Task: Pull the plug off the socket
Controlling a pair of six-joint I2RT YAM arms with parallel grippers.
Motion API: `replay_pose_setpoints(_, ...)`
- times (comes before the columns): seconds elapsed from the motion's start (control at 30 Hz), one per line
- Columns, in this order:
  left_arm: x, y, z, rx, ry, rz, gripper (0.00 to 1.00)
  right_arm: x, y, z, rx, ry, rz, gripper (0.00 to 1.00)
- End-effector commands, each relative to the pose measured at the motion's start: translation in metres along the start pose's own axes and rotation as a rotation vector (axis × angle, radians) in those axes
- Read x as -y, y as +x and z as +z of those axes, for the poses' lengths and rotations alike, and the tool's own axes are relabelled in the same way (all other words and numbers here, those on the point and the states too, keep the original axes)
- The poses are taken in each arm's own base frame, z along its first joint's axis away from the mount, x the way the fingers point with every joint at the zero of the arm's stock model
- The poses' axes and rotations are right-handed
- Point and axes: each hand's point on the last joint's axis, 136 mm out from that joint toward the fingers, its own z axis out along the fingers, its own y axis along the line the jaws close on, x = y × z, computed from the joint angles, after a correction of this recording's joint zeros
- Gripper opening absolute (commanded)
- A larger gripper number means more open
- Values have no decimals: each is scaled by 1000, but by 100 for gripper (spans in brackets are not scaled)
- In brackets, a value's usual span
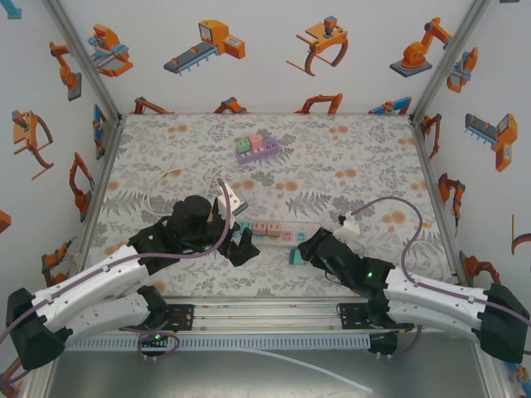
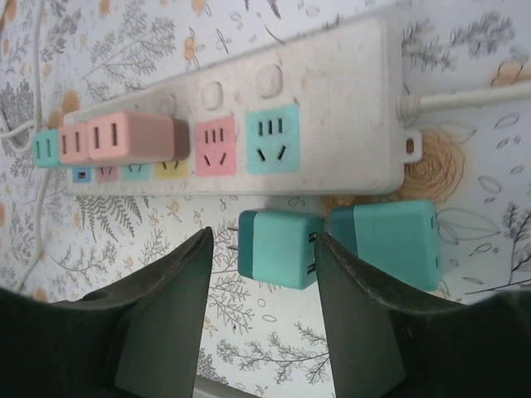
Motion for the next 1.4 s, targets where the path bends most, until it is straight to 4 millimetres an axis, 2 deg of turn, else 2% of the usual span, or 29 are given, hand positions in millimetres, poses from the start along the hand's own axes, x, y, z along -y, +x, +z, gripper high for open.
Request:
replay_pose_setpoints(0.0,-15,-5,-5,19,-99,-11,98,-14,-35,-13,130,16,-150,51)
replay_pose_setpoints(0.13,-27,-9,-9,45,-172,-42,98,-33,-63,-23,234,17,-343,65)
replay_pose_setpoints(0.27,-48,-10,-15,64,-287,-78,98,-68,-77,-27,297,-56,-651,75)
replay_pose_setpoints(0.4,-75,-9,-23,81,-408,-160,98,-105,-67,-23,309,-188,-996,77)
replay_pose_setpoints(0.5,-93,-5,-27,86,-451,-245,99,-125,-55,-19,296,-287,-1190,77)
replay_pose_setpoints(0.67,-118,10,-31,69,-497,-360,99,-143,-27,-9,158,-510,-1413,78)
replay_pose_setpoints(0.77,-131,22,-29,32,-513,-429,99,-146,-11,-4,27,-632,-1467,77)
replay_pose_setpoints(0.9,-147,33,-29,7,-559,-488,99,-153,-1,4,-92,-751,-1460,76)
replay_pose_setpoints(1.07,-163,46,-23,-25,-573,-546,99,-150,5,32,-175,-753,-1455,72)
replay_pose_setpoints(1.37,-186,69,-1,-117,-598,-613,98,-142,25,64,-298,-794,-1435,67)
